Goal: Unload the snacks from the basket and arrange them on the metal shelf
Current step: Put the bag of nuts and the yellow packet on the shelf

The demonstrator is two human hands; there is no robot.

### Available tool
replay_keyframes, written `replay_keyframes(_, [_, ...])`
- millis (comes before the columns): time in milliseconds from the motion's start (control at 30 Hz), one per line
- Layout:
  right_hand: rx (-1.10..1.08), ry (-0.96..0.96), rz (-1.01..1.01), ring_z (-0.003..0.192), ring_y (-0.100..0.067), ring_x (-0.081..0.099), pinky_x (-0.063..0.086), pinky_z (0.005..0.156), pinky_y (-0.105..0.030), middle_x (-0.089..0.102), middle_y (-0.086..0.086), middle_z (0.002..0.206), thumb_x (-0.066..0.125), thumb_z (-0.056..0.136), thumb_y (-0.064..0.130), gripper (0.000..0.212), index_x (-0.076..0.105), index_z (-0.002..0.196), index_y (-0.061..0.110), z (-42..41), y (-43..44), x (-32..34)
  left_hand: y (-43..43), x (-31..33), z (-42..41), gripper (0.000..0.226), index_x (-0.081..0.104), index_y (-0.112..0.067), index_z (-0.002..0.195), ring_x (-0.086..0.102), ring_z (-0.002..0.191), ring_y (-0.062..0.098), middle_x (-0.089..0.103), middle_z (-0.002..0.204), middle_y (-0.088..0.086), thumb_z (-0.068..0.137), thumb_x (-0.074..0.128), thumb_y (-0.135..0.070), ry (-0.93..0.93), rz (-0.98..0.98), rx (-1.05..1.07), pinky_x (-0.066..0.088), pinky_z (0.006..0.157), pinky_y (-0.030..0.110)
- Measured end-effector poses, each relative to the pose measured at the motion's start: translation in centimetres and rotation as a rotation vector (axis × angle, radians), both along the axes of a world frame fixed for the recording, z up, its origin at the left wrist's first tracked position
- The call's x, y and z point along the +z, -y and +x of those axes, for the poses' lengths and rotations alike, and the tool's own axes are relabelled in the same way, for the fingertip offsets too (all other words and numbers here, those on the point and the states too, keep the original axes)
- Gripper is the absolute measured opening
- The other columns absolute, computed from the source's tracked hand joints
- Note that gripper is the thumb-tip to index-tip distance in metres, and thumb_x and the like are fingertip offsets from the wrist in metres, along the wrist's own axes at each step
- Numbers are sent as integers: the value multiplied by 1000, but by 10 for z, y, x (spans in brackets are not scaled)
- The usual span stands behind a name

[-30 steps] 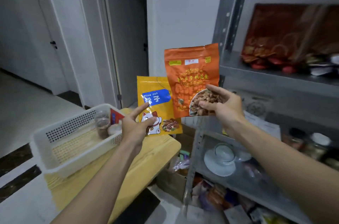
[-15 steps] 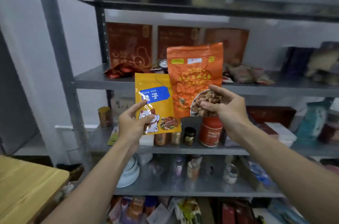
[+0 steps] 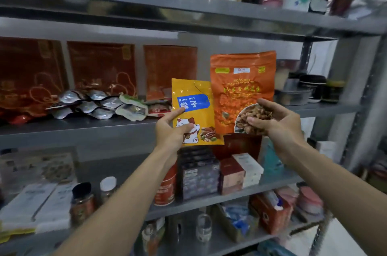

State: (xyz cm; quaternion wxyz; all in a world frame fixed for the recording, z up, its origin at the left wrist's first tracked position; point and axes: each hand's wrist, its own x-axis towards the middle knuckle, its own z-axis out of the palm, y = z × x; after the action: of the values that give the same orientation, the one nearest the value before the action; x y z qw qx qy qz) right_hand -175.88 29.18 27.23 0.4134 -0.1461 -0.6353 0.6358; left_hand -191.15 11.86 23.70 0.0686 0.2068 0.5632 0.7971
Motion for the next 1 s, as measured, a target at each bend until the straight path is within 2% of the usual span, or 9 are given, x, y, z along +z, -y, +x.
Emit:
replay_keyframes(133, [-63,-39,29,72,-8,73,57,59,-20,71,-4,96,77,71,-13,56,68,117,17,-21,-65,14,-80,15,-31,55,70,-30,106,72,92,25,69,113,7,70,77,11,-52,-3,-19,61,76,41])
replay_keyframes(300, [-89,-50,47,98,-21,71,59,85,-38,71,-4,111,84,67,-4,51,73,99,33,-51,-147,26,-164,36,-55,55,68,-26,114,72,85,20,69,111,5,72,77,9,-71,-41,-48,60,63,28])
replay_keyframes(400, [-84,-51,48,109,-22,66,56,92,-40,69,-1,116,87,64,-1,49,74,93,37,-71,-193,28,-207,41,-67,58,69,-28,116,71,89,21,69,112,4,70,80,6,-82,-102,-16,61,71,32])
replay_keyframes(433, [-71,-58,41,111,-24,65,56,93,-40,68,-1,116,88,63,0,49,75,92,37,-78,-208,29,-219,42,-70,58,68,-27,116,72,87,21,69,109,4,70,79,6,-70,-105,-7,61,68,30])
replay_keyframes(533, [-37,-66,30,109,-23,66,56,93,-39,69,-3,115,88,62,0,49,75,94,35,-99,-249,29,-252,44,-79,57,66,-24,121,72,79,17,70,101,2,74,77,7,-55,-129,20,58,57,23])
replay_keyframes(667, [49,-52,27,103,-20,68,57,90,-39,70,-1,112,86,66,-2,50,72,99,33,-128,-294,31,-288,37,-90,60,64,-22,125,71,83,18,69,104,2,74,78,5,-40,-192,128,58,58,23])
replay_keyframes(867, [161,-37,13,104,-18,67,60,83,-35,68,-2,116,86,66,-2,52,71,100,35,-167,-327,35,-309,26,-105,59,61,-21,127,65,98,21,62,123,5,76,78,2,-111,-425,286,56,79,31])
replay_keyframes(933, [227,-47,-5,99,-17,69,61,75,-29,68,-4,115,84,68,-4,55,70,107,32,-176,-330,34,-312,24,-107,56,61,-22,127,61,100,18,58,123,-1,77,79,-5,-162,-565,329,52,87,33])
replay_keyframes(1000, [285,-47,-16,98,-16,69,61,74,-29,67,-5,115,82,70,-6,56,69,112,29,-182,-330,30,-314,23,-108,50,64,-22,123,61,101,17,59,122,-4,77,81,-15,-205,-696,370,50,91,33])
